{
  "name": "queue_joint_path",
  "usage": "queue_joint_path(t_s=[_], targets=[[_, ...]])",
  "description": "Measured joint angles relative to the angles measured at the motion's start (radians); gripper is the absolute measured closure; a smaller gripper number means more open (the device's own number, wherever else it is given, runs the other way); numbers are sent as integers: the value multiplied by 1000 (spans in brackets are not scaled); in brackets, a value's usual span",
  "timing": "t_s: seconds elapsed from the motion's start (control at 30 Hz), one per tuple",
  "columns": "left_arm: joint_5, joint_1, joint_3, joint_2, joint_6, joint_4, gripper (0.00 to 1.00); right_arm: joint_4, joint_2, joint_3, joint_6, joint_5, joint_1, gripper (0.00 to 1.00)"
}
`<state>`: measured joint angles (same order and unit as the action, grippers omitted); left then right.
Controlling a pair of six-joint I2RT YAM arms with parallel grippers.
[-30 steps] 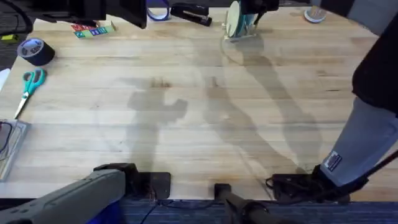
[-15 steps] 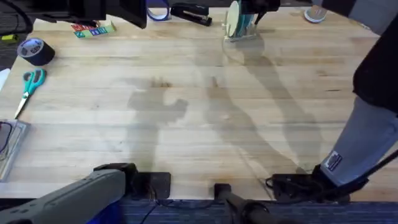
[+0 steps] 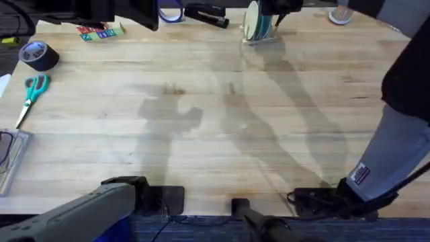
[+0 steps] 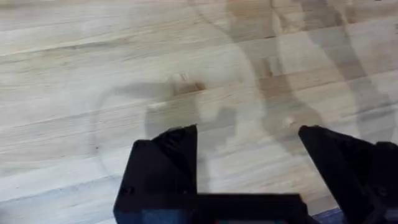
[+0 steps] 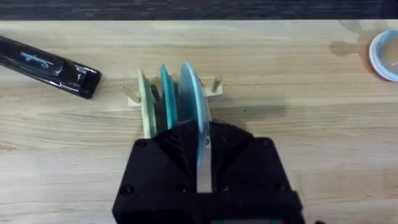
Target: Pick up the plates from the table one by one and place each into a slot on the dish rack.
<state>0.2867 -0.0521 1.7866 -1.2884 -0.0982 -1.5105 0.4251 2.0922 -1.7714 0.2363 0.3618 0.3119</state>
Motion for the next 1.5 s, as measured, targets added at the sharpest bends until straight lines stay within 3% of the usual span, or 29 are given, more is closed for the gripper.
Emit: queue_joint_path(t_s=[0.47,0.67,0.83,0.9,0.93,0.97,1.27,1.5], targets=[[0,0,0,0,0,0,6,-2,-10,0,-7,0,0,775],[0,0,0,0,0,0,6,51,-132,0,-83,0,0,658],[0,0,0,0,0,0,6,146,-263,-3,-126,0,0,421],[0,0,0,0,0,0,6,194,-307,-7,-137,0,0,126],[0,0,0,0,0,0,6,220,-330,-8,-143,1,0,35],[0,0,0,0,0,0,7,242,-348,-8,-145,0,0,14],[0,0,0,0,0,0,5,435,-503,-8,-155,0,0,5],[0,0,0,0,0,0,6,549,-551,-8,-155,0,0,5]])
